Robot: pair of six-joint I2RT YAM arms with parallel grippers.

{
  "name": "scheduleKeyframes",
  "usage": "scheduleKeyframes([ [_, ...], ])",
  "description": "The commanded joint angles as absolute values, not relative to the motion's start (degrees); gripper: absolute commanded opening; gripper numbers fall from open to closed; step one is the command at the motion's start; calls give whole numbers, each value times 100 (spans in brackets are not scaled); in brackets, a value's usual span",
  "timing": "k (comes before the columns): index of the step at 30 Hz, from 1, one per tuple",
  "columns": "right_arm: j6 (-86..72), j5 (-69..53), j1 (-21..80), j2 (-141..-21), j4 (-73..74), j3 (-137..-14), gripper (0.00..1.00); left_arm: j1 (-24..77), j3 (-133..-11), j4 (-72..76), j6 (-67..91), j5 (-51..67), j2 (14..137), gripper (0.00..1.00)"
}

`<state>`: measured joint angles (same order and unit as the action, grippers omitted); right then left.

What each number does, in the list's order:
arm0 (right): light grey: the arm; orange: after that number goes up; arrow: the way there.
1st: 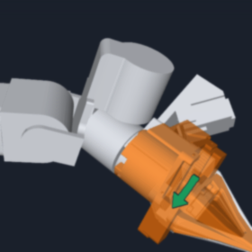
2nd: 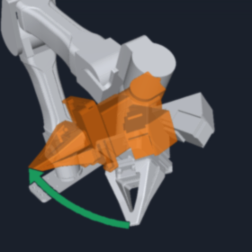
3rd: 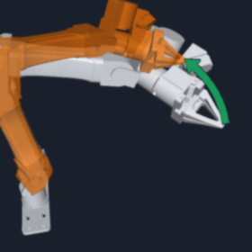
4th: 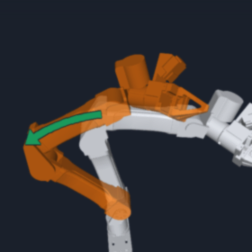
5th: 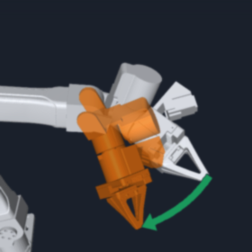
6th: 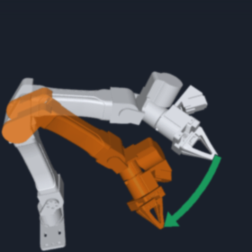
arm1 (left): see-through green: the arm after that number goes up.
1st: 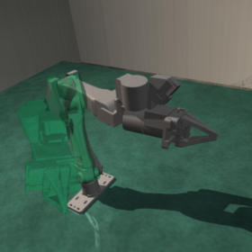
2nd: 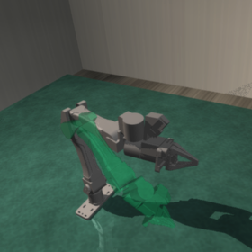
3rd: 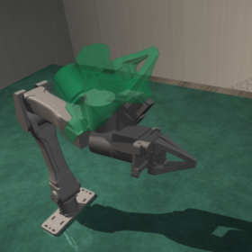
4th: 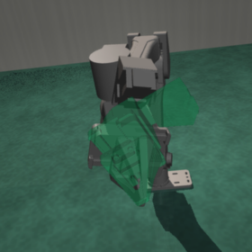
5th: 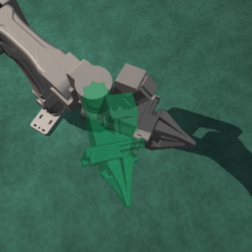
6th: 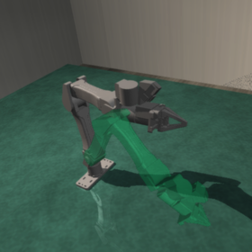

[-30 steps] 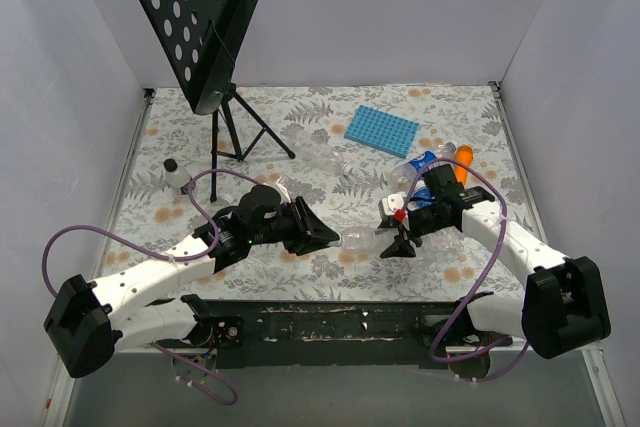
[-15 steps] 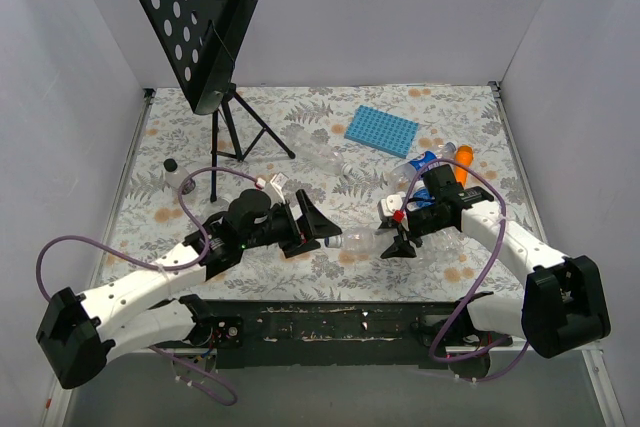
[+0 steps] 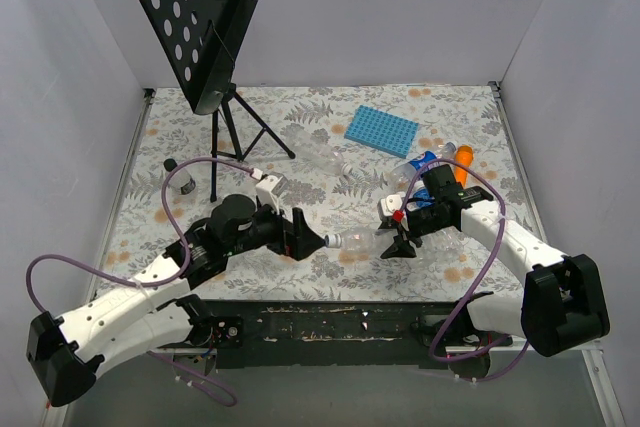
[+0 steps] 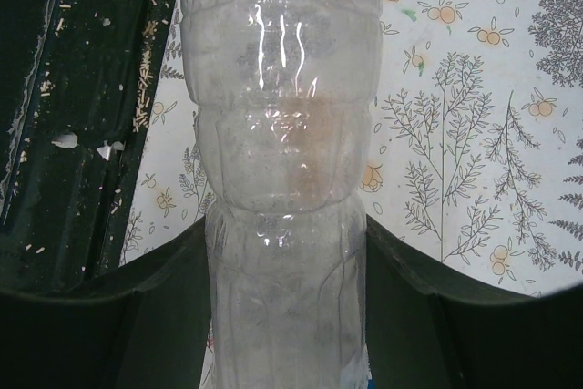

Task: Unscrew the bottle caps
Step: Unscrew the bottle cap from the plastic bottle.

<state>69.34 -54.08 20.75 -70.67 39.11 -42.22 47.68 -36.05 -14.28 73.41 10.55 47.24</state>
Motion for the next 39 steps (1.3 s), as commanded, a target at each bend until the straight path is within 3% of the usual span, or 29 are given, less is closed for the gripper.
scheduleKeyframes([
  [1,7014,-5493,2109,-7031,3982,-4228,7,4737,-3613,-1232,5039,1483,4448,98],
  [5,7022,-5493,2118,-7040,3999,-4228,7,4737,-3244,-670,3493,2582,4105,98],
  [9,7031,-5493,2118,-7049,3990,-4228,7,4737,-2865,-247,2454,2698,4016,98],
  [16,7040,-5502,2118,-7040,4008,-4236,7,4737,-3269,-54,1987,2927,5342,98],
  [24,7049,-5484,2118,-7014,4017,-4228,7,4764,-3454,685,2136,2900,5871,95],
  [29,7049,-5484,2127,-7014,4008,-4228,7,4764,-3533,747,2250,3032,6003,77],
  [39,7040,-5476,2136,-7040,4008,-4228,7,4764,-3673,493,2390,3216,6135,23],
])
